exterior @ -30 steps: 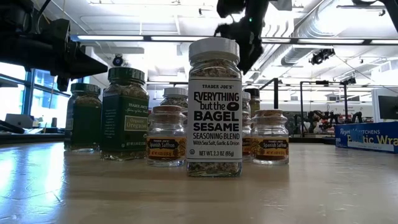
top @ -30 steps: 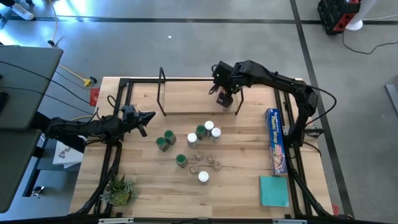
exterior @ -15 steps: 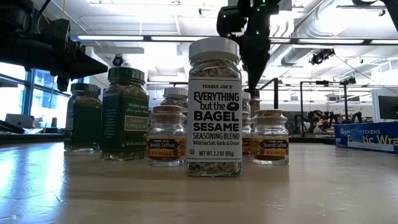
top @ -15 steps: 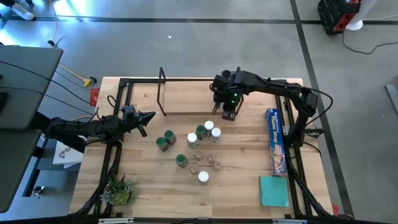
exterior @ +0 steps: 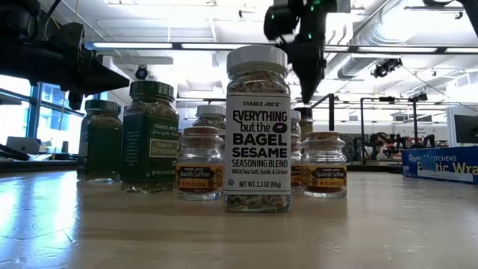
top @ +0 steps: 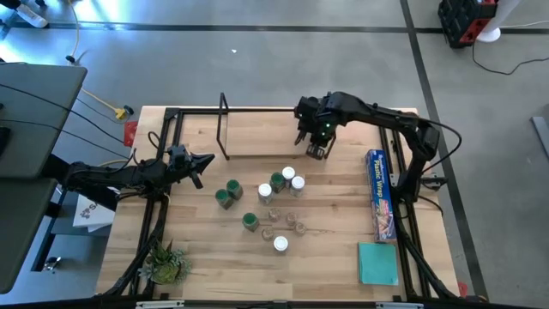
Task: Shelf spices
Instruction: Put the blue seasoning bottle on the shelf
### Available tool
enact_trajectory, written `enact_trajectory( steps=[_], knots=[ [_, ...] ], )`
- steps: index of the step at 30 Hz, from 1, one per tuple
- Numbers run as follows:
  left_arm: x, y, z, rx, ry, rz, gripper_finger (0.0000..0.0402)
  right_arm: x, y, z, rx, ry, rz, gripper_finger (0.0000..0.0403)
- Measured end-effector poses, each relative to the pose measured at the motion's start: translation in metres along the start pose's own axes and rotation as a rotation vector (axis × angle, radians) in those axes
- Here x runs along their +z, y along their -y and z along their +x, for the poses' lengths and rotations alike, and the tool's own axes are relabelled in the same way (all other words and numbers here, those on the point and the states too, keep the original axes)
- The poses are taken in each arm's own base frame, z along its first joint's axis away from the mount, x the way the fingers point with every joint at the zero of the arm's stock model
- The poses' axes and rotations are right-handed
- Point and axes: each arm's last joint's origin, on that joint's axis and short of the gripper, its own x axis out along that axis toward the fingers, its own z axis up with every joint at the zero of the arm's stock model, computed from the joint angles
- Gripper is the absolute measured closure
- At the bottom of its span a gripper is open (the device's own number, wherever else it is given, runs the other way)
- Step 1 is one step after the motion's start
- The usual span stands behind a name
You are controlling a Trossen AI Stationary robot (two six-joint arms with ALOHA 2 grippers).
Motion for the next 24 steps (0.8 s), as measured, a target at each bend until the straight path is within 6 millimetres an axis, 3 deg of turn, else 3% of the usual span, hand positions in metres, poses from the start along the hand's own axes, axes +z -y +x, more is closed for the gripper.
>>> enact_trajectory(
  steps=[5,8,12,16,20,24],
  knots=[
    [0.0,0.0,0.0,0.0,0.0,0.0,0.0396,0.016,0.003,-0.047,0.052,0.194,0.039,0.0384],
    [0.0,0.0,0.0,0.0,0.0,0.0,0.0396,0.028,0.025,-0.072,0.056,0.338,0.177,0.0389],
    [0.0,0.0,0.0,0.0,0.0,0.0,0.0396,0.042,0.059,-0.078,0.015,0.406,0.238,0.0401],
    [0.0,0.0,0.0,0.0,0.0,0.0,0.0396,0.057,0.082,-0.068,0.046,0.417,0.219,0.0401],
    [0.0,0.0,0.0,0.0,0.0,0.0,0.0396,0.076,0.099,-0.031,0.055,0.349,0.213,0.0401],
    [0.0,0.0,0.0,0.0,0.0,0.0,0.0396,0.088,0.103,-0.003,0.056,0.303,0.197,0.0401]
  ],
)
